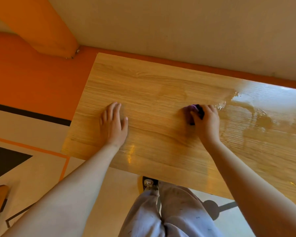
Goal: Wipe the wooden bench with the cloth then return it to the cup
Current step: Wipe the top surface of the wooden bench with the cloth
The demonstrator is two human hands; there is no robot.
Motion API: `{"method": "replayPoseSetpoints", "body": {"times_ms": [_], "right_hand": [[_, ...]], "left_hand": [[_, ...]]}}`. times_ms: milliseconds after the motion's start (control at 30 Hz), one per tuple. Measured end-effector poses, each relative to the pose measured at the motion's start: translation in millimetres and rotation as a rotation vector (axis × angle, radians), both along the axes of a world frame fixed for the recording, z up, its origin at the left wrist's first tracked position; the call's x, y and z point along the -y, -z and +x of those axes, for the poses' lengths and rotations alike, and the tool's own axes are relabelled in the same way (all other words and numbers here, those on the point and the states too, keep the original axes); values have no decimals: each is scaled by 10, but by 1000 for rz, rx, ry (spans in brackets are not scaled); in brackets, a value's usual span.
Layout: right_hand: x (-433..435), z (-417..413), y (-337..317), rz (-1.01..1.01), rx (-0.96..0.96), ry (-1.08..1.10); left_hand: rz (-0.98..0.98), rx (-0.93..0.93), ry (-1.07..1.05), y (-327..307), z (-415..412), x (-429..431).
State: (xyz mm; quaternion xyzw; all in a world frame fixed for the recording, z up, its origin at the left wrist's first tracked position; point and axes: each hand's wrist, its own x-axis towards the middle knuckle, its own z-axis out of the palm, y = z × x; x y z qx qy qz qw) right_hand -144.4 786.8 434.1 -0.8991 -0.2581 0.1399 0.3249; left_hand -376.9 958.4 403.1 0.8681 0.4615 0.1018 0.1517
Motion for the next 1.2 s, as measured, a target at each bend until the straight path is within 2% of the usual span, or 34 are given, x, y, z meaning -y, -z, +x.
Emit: {"method": "replayPoseSetpoints", "body": {"times_ms": [100,267,367,433,600,700,833,933,1000,1133,1200], "right_hand": [[-37,-226,27,-2,-13,-43],[-608,-961,84,31,-77,-354],[-836,-939,105,35,-59,-436],[-842,-643,119,38,-62,-376],[-558,280,76,27,-24,2],[-551,129,62,36,-36,49],[-899,-654,105,52,-52,-270],[-1125,-786,105,52,-6,-462],[-1153,-510,105,66,-13,-402],[-933,372,119,44,37,-103],[-842,537,108,33,25,21]], "left_hand": [[-14,18,-38,81,42,-22],[-9,25,-34,102,55,-27],[-10,2,-42,107,68,-32],[-24,5,-33,107,46,-21],[-25,1,-31,98,68,-26],[-23,2,-39,101,51,-26],[-26,-16,-49,95,59,-23],[-15,-29,-49,100,66,-23],[-19,-7,-51,105,60,-22],[-28,13,-57,88,75,-10],[-36,18,-58,87,73,-17]]}}
